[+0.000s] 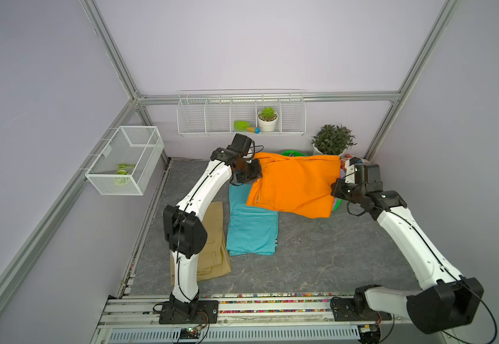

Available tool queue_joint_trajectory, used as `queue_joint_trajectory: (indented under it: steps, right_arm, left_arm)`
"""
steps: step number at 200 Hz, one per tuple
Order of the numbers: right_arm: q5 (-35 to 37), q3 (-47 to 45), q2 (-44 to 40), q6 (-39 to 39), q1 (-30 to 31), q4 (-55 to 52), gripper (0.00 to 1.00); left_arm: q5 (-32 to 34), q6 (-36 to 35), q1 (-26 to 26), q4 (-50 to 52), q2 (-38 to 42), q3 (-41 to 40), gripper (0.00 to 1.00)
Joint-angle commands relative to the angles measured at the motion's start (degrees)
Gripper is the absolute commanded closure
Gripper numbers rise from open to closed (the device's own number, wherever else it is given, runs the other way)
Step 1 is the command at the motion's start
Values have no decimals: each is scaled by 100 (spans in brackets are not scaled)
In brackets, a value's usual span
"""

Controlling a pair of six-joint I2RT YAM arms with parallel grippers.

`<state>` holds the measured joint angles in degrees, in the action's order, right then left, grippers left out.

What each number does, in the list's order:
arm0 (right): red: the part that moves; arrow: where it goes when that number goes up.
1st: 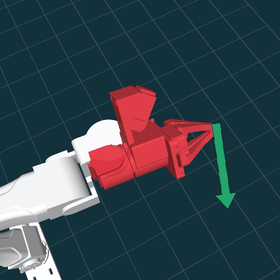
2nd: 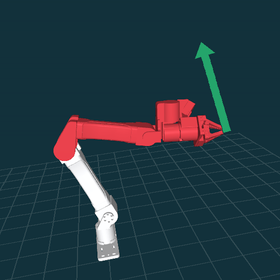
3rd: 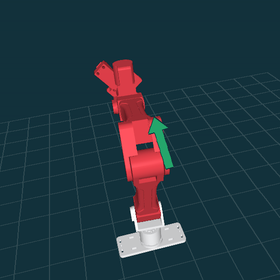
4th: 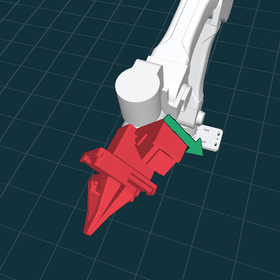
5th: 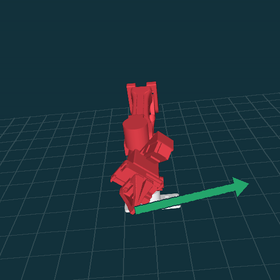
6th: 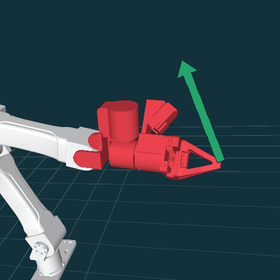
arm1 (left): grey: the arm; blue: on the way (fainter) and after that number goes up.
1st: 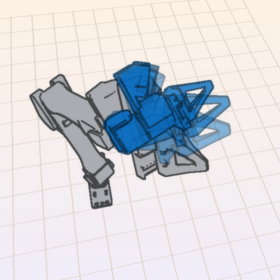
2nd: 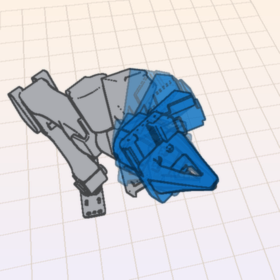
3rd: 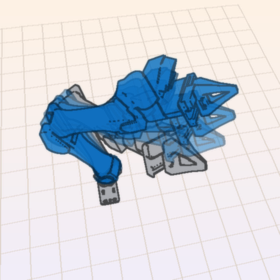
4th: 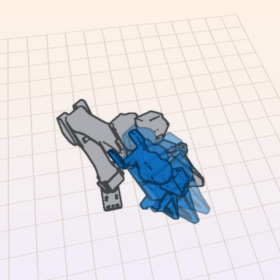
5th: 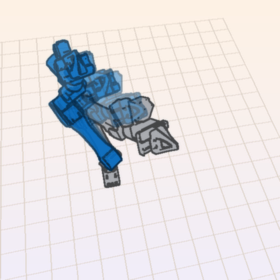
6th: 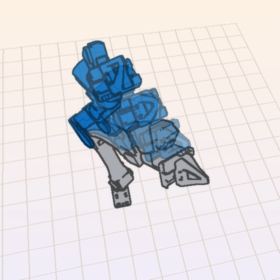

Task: Put the folded long pants in the basket
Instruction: Place the long pant in the basket.

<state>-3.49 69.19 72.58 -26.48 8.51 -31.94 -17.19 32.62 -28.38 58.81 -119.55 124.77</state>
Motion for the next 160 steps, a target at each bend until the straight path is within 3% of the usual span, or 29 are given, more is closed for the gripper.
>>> queue_joint_trajectory:
  steps: [1, 29, 76, 160]
  right_arm:
    - [-17, 143, -109, -326, -215, 47, 100]
    - [-43, 182, -107, -358, -392, -58, 100]
    - [111, 112, -50, -417, -582, -168, 100]
    - [542, 177, 319, -402, -737, -261, 100]
  left_arm:
    - [-277, -308, 198, -44, -479, 1085, 100]
    - [-866, -172, 357, -492, -1036, 1679, 100]
    - [-1589, 100, 386, -1354, -1581, 1937, 100]
    - [-2227, 757, 386, -2861, -2401, 2409, 100]
